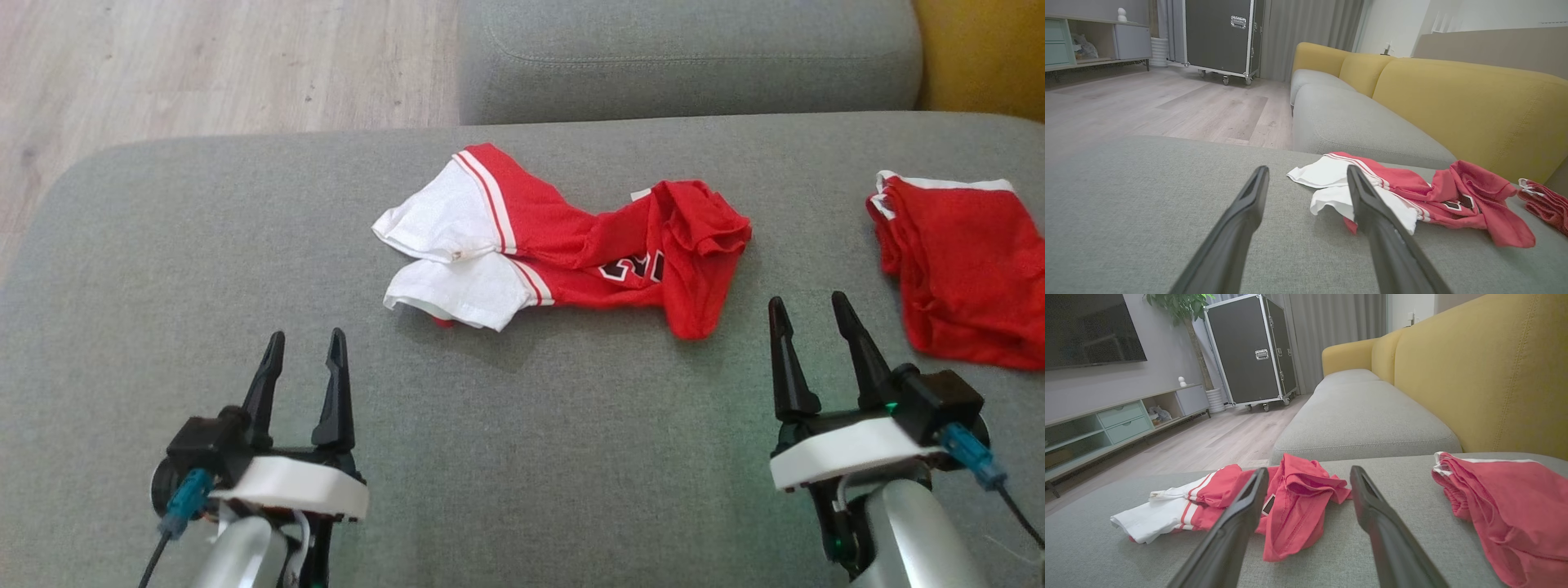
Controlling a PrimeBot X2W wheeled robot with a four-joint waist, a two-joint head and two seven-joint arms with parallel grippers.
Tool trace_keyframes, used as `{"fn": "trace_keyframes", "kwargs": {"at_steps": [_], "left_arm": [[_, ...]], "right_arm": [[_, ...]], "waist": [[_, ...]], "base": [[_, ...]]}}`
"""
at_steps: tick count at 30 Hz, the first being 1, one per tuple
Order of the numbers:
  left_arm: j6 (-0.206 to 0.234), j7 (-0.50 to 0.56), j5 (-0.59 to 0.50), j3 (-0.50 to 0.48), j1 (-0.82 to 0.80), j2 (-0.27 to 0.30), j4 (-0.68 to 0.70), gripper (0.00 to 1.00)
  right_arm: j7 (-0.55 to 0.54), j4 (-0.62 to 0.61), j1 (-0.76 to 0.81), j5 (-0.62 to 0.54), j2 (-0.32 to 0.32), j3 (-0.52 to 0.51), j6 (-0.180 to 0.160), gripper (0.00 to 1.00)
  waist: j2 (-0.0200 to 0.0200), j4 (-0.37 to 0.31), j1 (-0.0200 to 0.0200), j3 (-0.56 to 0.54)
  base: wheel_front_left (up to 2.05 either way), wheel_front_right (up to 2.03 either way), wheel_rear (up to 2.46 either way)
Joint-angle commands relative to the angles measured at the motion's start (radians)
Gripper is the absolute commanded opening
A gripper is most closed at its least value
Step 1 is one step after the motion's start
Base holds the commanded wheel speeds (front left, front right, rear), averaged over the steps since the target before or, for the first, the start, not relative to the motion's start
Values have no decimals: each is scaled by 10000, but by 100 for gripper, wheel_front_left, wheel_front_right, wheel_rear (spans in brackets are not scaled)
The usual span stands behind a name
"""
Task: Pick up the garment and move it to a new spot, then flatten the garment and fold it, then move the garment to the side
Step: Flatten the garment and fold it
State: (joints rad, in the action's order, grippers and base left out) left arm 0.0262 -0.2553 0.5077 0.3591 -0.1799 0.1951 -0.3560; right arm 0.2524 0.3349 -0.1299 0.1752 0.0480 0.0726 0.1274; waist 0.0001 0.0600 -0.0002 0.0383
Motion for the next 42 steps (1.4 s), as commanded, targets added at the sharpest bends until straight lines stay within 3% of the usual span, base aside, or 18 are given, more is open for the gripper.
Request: {"fn": "trace_keyframes", "kwargs": {"at_steps": [1, 7, 18, 27, 35, 36, 37, 38, 39, 42], "left_arm": [[-93, -64, -212, -521, -523, 14, 269, 100], [-341, 9, -339, -443, -1029, -149, -535, 100], [-885, 1353, -278, 107, -3090, -315, -2956, 100], [-616, 1241, -951, 521, -4258, -117, -4404, 100], [-711, 782, -921, 564, -4689, -185, -5225, 100], [-774, 755, -879, 568, -4724, -216, -5307, 96], [-827, 719, -866, 590, -4759, -233, -5378, 40], [-871, 657, -870, 619, -4798, -244, -5434, 6], [-897, 575, -870, 631, -4833, -256, -5472, 0], [-923, 355, -902, 674, -4889, -285, -5550, 0]], "right_arm": [[93, -348, -284, 61, 22, 289, 33, 100], [93, -431, -358, 45, 22, 297, 33, 100], [93, -549, -710, -42, 22, 336, 33, 100], [93, -586, -922, -16, 22, 290, 33, 100], [93, -533, -931, -38, 22, 270, 33, 100], [93, -527, -935, -43, 22, 272, 33, 100], [93, -521, -938, -47, 22, 274, 33, 100], [93, -513, -941, -51, 22, 280, 33, 100], [93, -502, -943, -54, 22, 285, 33, 100], [93, -459, -914, -62, 22, 290, 33, 100]], "waist": [[-1, -45, 2, 96], [-1, -133, 2, 415], [-1, -516, 2, 1396], [-1, -840, 2, 1805], [-1, -964, 2, 1823], [-1, -969, 2, 1818], [-1, -973, 2, 1809], [-1, -975, 2, 1797], [-1, -975, 2, 1782], [-1, -942, 2, 1692]], "base": [[0, 0, 0], [0, 0, 0], [0, 0, 0], [0, 0, 0], [0, 0, 0], [0, 0, 0], [0, 0, 0], [0, 0, 0], [0, 0, 0], [0, 0, 0]]}}
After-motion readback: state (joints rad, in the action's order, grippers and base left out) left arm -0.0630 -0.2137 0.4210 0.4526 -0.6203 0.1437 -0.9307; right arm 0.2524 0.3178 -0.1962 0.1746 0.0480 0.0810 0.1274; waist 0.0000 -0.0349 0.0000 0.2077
